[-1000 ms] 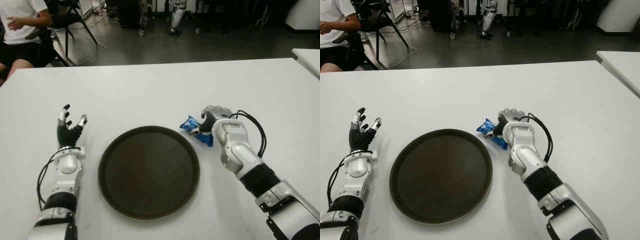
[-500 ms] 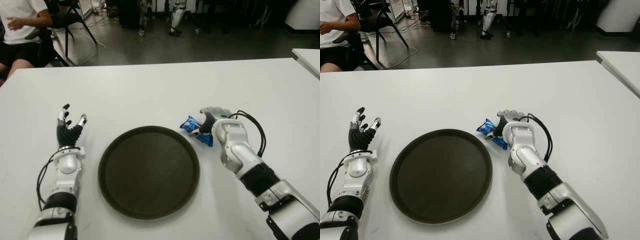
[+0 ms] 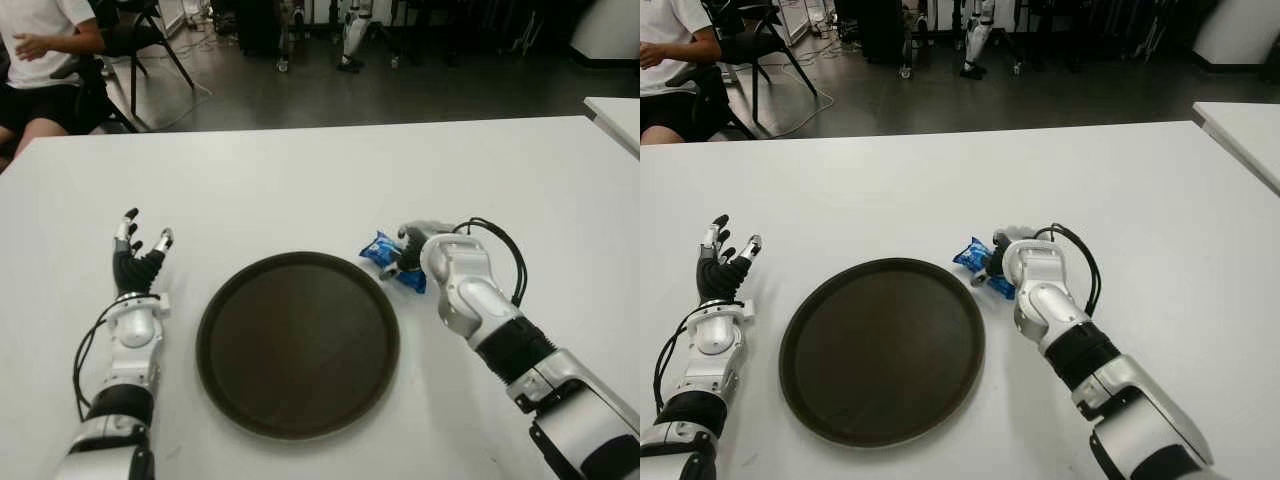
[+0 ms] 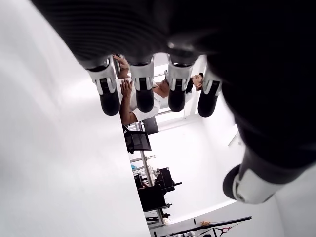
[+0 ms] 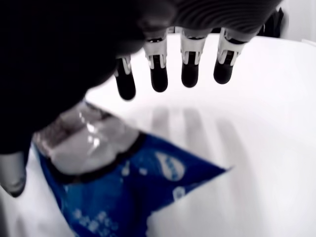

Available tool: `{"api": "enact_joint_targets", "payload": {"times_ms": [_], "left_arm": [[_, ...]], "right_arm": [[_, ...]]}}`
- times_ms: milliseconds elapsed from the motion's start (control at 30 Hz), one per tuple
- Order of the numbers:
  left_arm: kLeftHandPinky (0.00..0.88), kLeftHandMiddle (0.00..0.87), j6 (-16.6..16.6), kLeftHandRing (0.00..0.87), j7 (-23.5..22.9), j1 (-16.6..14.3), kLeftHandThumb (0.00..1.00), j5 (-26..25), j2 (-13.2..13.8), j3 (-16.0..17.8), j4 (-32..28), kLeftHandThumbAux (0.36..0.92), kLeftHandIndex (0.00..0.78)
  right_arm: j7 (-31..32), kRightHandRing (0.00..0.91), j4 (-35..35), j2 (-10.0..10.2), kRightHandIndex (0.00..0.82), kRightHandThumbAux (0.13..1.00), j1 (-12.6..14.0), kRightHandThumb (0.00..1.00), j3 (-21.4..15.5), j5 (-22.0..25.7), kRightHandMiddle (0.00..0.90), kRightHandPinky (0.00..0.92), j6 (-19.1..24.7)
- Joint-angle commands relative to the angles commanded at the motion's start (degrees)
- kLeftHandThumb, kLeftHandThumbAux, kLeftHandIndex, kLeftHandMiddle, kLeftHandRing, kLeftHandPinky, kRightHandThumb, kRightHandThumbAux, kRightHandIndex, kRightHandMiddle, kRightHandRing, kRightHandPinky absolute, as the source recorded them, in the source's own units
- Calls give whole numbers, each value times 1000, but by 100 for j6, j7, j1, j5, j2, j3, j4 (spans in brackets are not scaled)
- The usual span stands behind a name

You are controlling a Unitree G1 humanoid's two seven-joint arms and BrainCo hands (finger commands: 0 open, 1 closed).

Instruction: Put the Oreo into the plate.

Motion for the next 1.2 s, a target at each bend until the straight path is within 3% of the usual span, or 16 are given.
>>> {"api": "enact_joint_targets", "payload": {"times_ms": [233, 600, 1200], "left_arm": [[2, 10, -10, 0, -26, 28, 21, -43, -26, 14, -70, 701, 21], [2, 18, 78, 0, -1, 70, 26, -14, -22, -10, -183, 671, 43], [10, 9, 222, 0, 49, 92, 32, 9, -30, -10, -284, 675, 22]], "right_arm": [[122, 111, 139, 9, 201, 554, -92, 0, 68, 27, 173, 31, -19], [172, 131, 227, 30, 200, 553, -149, 0, 103, 92, 187, 39, 5], [29, 133, 398, 101, 197, 579, -192, 0, 121, 88, 180, 64, 60]]}}
